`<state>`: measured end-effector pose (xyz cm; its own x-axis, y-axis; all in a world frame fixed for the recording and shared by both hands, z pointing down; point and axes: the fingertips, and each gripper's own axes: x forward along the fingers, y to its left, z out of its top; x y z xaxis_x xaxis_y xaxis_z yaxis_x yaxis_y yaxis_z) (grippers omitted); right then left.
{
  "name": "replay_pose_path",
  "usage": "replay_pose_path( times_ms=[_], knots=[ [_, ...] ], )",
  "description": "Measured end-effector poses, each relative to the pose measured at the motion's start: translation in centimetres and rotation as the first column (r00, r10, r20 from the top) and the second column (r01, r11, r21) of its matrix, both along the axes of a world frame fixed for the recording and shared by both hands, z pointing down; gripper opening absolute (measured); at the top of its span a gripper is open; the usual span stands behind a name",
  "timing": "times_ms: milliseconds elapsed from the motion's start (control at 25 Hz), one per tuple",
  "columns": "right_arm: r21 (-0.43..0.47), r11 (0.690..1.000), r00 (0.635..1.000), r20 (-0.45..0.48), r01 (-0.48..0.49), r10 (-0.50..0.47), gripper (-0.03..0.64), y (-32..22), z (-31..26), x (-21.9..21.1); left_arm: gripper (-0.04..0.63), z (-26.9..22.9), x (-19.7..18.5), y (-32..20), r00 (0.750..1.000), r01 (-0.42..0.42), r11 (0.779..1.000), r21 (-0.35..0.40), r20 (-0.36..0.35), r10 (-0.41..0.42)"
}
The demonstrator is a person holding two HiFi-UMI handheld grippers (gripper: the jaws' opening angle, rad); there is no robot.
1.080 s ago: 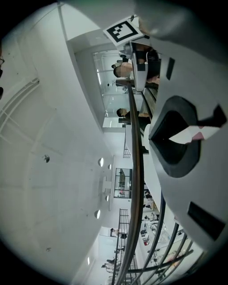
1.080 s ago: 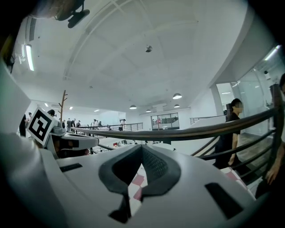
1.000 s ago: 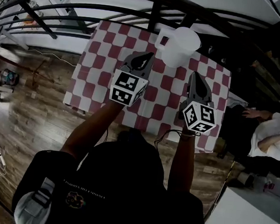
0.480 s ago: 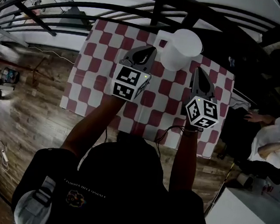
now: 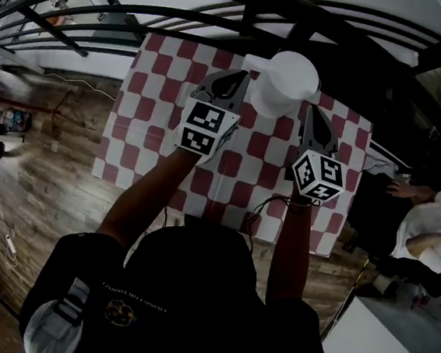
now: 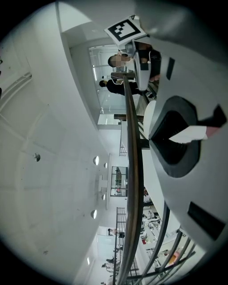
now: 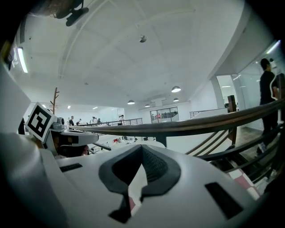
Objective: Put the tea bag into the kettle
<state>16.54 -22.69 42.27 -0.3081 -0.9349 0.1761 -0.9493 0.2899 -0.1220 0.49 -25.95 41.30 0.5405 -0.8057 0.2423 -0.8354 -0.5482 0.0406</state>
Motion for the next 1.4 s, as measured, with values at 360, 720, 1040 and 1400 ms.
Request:
replay_pose_path(
  times_ms=[360, 720, 1040, 1400],
  knots=[
    [-0.014, 1.000, 1.000, 0.008, -0.010, 0.010, 0.012, -2.3, 1.0, 1.2, 0.003, 1.6, 0.9, -2.5, 1.000, 0.007, 1.000, -0.027, 0.016, -0.006],
    [-0.018, 1.000, 1.000, 0.011, -0.019, 0.019, 0.012, -3.4, 1.5, 1.8, 0.003, 2.6, 1.2, -5.0, 0.999, 0.026, 0.999, -0.037, 0.046, -0.024],
    [-0.030, 0.999, 0.999, 0.015, -0.033, 0.034, 0.012, -3.3, 2.0, 2.1, 0.003, 3.6, 1.1, -6.2, 0.996, 0.041, 0.998, -0.052, 0.078, -0.037],
    [-0.048, 0.998, 0.999, 0.018, -0.047, 0.048, 0.012, -3.1, 2.7, 2.2, 0.003, 4.0, 0.8, -6.4, 0.999, 0.031, 0.997, -0.073, 0.044, -0.028]
  ],
)
